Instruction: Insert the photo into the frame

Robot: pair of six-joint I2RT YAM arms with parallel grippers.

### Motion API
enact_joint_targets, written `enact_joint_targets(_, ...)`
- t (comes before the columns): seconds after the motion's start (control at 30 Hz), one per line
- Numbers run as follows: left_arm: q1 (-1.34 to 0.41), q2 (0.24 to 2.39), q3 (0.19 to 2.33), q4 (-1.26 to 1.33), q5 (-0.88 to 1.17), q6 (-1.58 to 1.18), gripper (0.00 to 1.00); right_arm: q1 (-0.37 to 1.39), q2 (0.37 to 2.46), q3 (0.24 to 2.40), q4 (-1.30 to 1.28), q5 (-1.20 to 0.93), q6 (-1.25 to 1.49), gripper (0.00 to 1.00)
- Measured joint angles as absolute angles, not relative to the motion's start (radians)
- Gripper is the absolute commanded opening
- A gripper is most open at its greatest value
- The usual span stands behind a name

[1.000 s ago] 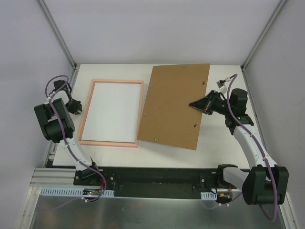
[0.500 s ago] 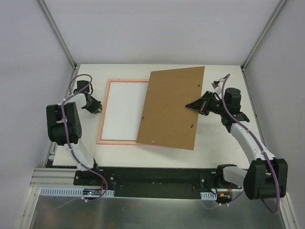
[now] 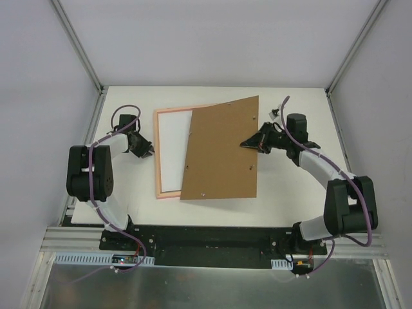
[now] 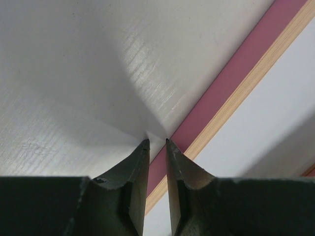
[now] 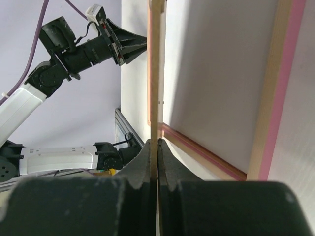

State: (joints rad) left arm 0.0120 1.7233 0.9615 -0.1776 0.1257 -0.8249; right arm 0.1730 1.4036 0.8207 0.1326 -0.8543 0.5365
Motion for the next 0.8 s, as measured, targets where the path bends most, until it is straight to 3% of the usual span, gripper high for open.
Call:
enact_joint_targets(0.53,0.013,1.874,1.148,-0.192,0.159,-0.819,0.21,0.256,1.742,1.092,0.242,-0.882,0.576,0.00)
enact_joint_targets(0.8,0.013,1.929,1.217,-0.192,0.187,-0.814,0.20,0.289,1.847,1.124,0.250,-0.874,0.583,0.00)
